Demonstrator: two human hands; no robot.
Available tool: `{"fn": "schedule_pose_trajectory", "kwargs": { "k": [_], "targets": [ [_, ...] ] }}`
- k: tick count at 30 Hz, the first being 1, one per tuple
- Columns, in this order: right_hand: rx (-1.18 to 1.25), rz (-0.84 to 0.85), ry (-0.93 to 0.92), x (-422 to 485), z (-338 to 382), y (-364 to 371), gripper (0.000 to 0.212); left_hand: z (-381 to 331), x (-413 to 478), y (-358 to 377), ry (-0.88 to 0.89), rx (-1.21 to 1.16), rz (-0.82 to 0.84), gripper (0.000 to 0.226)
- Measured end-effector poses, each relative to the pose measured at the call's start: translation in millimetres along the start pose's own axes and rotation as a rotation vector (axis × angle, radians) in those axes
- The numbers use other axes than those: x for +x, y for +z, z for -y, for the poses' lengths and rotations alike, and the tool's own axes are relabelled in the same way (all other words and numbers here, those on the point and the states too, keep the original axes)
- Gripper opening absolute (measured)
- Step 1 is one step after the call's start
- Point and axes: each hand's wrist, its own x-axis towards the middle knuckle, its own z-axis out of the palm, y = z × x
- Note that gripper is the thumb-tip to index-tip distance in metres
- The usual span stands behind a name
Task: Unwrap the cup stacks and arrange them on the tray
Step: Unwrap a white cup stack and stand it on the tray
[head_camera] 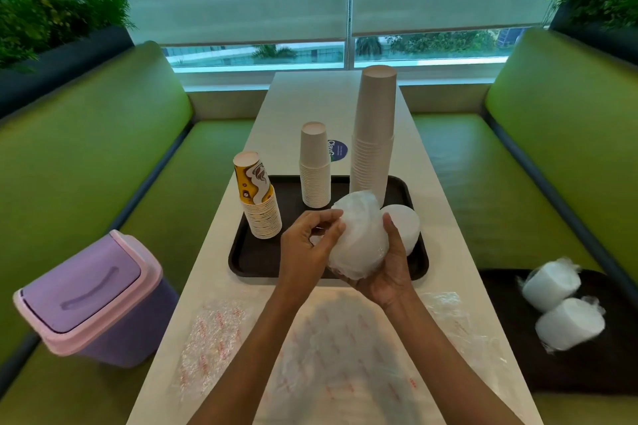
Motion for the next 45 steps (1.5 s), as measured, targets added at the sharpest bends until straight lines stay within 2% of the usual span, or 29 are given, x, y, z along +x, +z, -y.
{"fn": "schedule_pose_trajectory", "kwargs": {
  "k": [7,12,18,24,26,30,32,34,36,38,43,45],
  "targets": [
    [0.064,-0.039,-0.060,-1.2,-6.1,-3.9,0.113,-4.5,2.1,9.4,0.002,0.109,0.007,0.023],
    [0.041,-0.032,-0.127,-2.3,-5.4,-3.7,0.113,-4.2,-1.4,13.7,0.166,0.358,-0.071,0.027],
    [0.059,-0.006,-0.123,-2.9,-4.2,-3.4,0.112,-9.3,0.0,10.3,0.120,0.324,-0.107,0.030],
    [0.111,0.021,-0.078,-4.4,2.3,-5.6,0.111,1.8,-4.6,1.5,0.242,0.421,-0.183,0.030],
    [0.120,0.023,-0.079,-4.2,4.0,-7.0,0.111,8.4,-5.5,1.3,0.253,0.460,-0.144,0.031],
    [0.105,0.024,-0.090,-5.1,7.1,-12.2,0.110,11.7,-5.2,-5.7,0.146,0.429,0.096,0.041],
    [0.083,0.025,-0.095,-6.6,7.9,-13.3,0.110,4.1,-6.5,-8.3,0.079,0.289,0.100,0.041],
    [0.071,0.025,-0.105,-7.4,8.1,-13.1,0.108,-4.5,-8.2,-5.8,0.081,0.201,0.028,0.040],
    [0.043,0.012,-0.126,-8.3,8.8,-12.4,0.109,-9.2,-11.4,1.5,0.130,0.241,0.022,0.051],
    [0.003,0.000,-0.152,-8.3,9.5,-11.6,0.112,-10.9,-15.1,9.4,0.144,0.331,0.100,0.060],
    [-0.075,-0.069,-0.201,-6.2,12.6,-11.4,0.118,-10.5,-15.0,16.8,0.023,0.329,0.236,0.046],
    [-0.120,-0.097,-0.201,-10.2,13.9,-10.3,0.113,-10.3,-12.8,16.1,-0.019,0.278,0.273,0.037]
  ]
}}
